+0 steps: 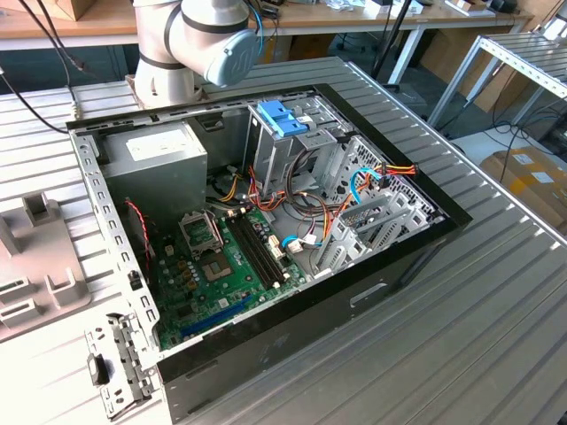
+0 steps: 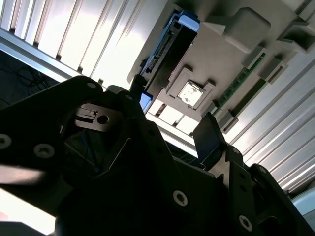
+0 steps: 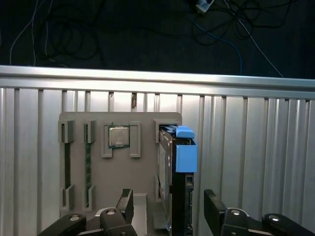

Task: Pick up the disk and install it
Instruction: 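Pick up the disk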

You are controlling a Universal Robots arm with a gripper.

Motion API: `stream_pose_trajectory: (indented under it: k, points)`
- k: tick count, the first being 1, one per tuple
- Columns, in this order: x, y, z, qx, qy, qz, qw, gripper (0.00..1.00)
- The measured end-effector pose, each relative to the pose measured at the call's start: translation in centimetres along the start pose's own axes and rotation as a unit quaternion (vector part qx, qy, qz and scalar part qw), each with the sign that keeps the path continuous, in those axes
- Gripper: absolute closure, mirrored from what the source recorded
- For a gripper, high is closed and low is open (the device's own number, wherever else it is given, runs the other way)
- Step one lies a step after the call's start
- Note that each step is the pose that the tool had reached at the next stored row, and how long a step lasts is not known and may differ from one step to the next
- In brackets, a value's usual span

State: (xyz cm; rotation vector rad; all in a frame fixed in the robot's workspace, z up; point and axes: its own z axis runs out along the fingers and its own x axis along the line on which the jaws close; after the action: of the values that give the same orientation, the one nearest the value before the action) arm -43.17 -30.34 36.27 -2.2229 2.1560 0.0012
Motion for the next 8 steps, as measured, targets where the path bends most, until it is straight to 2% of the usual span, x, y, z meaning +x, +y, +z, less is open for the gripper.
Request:
stream_pose_trajectory:
  k: [5,6,8]
  points:
    - [-0.9,0.02,0.2,0.0,0.0,0.0,1.0,0.32]
    - [-1.34,0.03,0.28,0.0,0.0,0.0,1.0,0.32]
    - [-1.54,0.26,0.42,-0.0001,0.0,0.0,1.0,0.32]
